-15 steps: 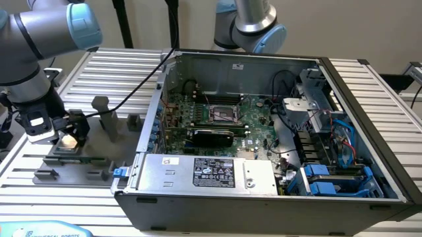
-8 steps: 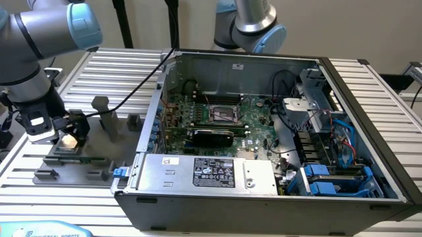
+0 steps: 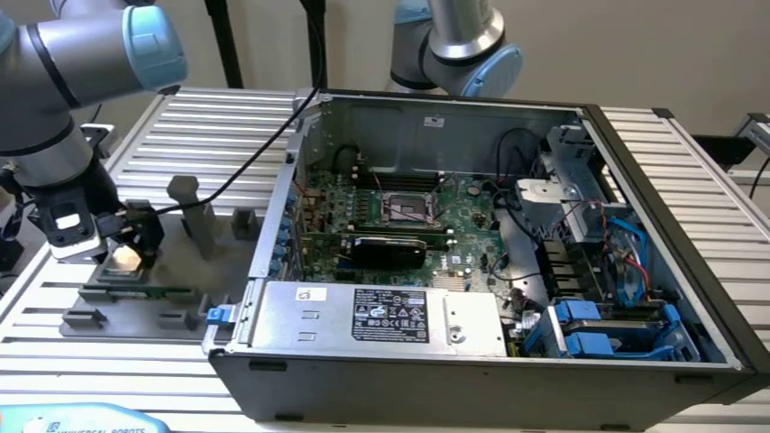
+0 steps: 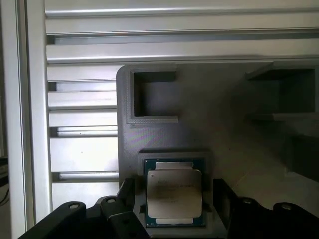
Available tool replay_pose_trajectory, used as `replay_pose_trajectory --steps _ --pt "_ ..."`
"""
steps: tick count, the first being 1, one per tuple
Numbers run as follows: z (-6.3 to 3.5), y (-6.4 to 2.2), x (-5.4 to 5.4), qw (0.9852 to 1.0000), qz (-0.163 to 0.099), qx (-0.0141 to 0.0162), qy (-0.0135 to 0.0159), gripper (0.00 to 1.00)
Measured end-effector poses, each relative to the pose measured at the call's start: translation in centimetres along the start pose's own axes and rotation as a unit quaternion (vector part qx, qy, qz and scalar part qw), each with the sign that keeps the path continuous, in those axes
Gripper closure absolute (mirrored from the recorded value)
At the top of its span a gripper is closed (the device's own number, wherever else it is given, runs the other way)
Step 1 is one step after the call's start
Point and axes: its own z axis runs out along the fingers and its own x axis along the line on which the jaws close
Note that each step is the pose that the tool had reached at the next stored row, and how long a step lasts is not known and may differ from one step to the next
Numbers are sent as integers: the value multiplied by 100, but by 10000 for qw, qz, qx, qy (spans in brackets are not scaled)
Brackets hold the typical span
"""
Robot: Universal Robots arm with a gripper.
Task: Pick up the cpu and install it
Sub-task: 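Pick up the cpu and move it towards the insertion slot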
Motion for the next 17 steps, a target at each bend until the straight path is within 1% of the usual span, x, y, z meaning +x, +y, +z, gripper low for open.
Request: replay_pose_trajectory --steps 3,5,6,7,8,17 --pt "0 1 0 10000 0 2 0 27" --pt "0 2 0 10000 0 2 0 29" --pt "0 3 0 10000 0 2 0 35" --pt "0 3 0 10000 0 2 0 35" --pt "0 4 0 10000 0 2 0 42" --pt "-5 7 0 10000 0 2 -1 42"
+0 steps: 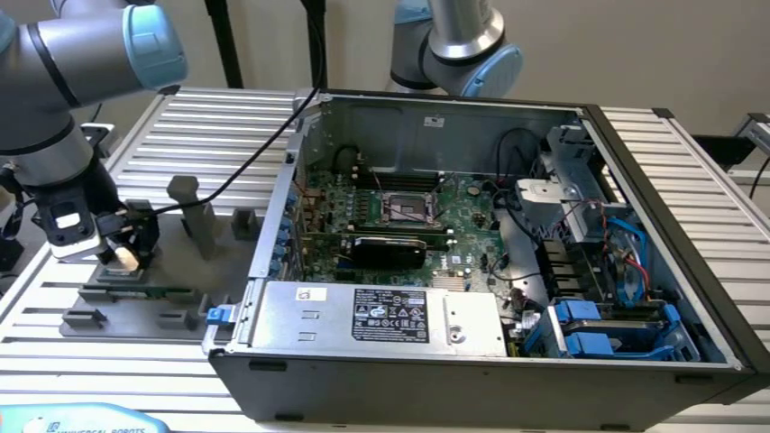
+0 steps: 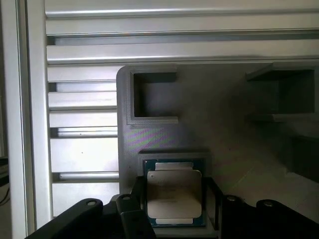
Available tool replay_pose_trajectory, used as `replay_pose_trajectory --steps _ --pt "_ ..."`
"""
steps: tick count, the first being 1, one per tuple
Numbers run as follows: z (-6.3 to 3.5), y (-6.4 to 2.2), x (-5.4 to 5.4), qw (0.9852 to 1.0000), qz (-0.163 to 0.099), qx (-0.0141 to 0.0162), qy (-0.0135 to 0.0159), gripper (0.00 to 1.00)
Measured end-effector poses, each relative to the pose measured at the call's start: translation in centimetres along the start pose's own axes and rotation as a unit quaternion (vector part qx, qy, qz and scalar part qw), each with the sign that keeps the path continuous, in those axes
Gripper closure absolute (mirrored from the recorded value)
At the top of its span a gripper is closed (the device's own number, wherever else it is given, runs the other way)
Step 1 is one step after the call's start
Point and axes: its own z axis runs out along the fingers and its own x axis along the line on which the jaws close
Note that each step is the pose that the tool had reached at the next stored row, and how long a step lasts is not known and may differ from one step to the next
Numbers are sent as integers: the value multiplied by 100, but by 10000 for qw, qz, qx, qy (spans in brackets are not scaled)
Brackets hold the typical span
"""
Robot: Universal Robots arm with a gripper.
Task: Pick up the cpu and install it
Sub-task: 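Pick up the cpu and move it towards the insertion slot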
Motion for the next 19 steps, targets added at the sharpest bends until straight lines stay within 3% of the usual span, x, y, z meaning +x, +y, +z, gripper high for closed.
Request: replay_pose_trajectory --steps 15,19 --pt "-6 0 0 10000 0 9 0 45" --pt "-60 2 0 10000 0 9 1 45"
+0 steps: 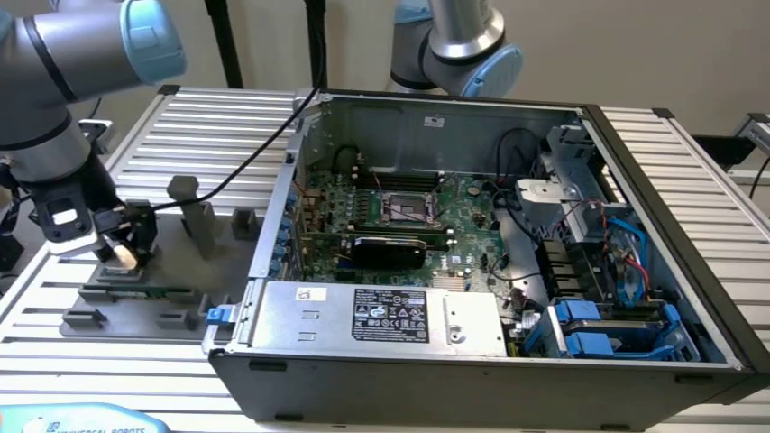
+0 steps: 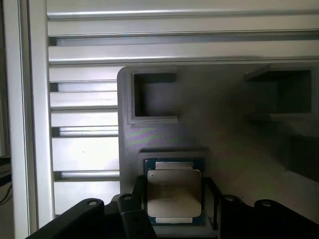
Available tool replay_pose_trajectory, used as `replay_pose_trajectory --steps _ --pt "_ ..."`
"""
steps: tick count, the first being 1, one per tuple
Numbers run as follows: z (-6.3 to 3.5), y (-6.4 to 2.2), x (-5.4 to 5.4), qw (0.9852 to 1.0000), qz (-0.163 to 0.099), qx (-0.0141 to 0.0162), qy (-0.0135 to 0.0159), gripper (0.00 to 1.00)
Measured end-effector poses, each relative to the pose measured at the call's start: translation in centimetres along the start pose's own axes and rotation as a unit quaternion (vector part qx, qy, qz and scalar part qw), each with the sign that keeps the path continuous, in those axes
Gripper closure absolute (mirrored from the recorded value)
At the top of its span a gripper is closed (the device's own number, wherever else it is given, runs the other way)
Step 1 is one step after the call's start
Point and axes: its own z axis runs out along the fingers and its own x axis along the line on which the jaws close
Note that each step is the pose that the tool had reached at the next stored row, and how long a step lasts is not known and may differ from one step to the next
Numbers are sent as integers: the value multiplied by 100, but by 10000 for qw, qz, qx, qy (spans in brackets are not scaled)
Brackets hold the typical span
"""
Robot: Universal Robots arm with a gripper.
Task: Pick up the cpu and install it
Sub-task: 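Pick up the cpu and move it towards the insertion slot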
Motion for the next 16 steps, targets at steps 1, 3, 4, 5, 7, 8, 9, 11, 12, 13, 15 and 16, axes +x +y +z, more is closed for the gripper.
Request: replay_pose_trajectory --steps 1,3,4,5,7,8,9,11,12,13,15,16 --pt "-29 1 0 10000 0 -1 -1 45" --pt "-94 3 0 10000 0 0 0 45" --pt "-131 4 -1 10000 0 0 -1 45" --pt "-168 5 -1 10000 0 -1 -1 45" --pt "-248 7 -1 10000 0 0 0 45" --pt "-292 8 -1 10000 0 0 -1 45" --pt "-340 10 -1 10000 0 -1 -1 45" --pt "-431 12 -2 10000 0 0 -1 45" --pt "-473 13 -2 10000 -1 -1 -1 45" --pt "-521 14 -2 10000 0 0 0 45" --pt "-613 17 -2 10000 0 0 -1 45" --pt "-656 18 -3 10000 0 0 0 45"
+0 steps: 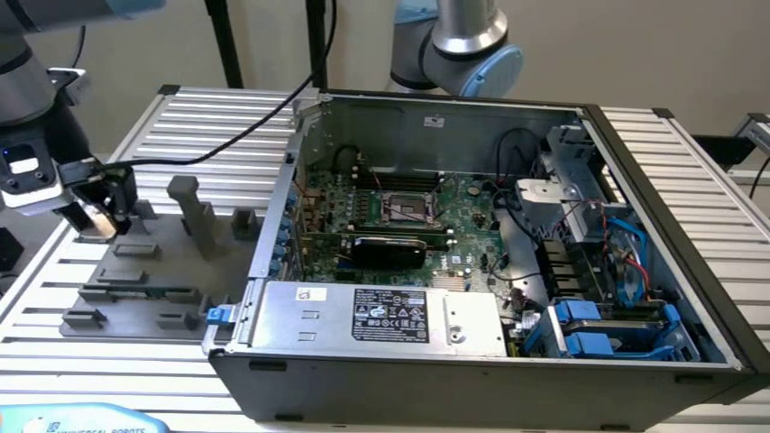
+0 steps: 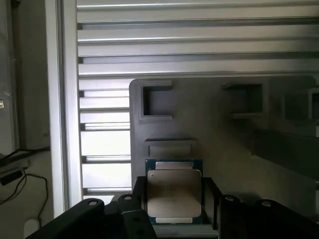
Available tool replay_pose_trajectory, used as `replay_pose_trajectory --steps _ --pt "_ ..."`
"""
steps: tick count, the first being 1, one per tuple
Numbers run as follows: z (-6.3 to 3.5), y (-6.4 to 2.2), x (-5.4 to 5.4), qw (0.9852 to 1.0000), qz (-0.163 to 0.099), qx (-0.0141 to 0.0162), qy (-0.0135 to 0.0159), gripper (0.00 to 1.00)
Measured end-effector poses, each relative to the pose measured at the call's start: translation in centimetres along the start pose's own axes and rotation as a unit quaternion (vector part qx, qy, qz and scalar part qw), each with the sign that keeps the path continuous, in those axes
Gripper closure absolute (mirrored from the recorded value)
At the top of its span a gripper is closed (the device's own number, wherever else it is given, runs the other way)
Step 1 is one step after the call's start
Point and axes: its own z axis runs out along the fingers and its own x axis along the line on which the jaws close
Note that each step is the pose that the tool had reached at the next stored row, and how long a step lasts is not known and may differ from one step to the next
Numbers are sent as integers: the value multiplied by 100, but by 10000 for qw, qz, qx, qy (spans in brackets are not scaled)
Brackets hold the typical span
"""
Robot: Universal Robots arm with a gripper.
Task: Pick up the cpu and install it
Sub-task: 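Pick up the cpu and move it towards the insertion slot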
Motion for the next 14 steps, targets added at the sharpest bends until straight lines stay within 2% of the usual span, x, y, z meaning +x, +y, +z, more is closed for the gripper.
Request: replay_pose_trajectory --steps 9,14 --pt "-410 12 -26 10000 0 0 0 45" --pt "-637 22 -132 10000 0 -1 -1 45"
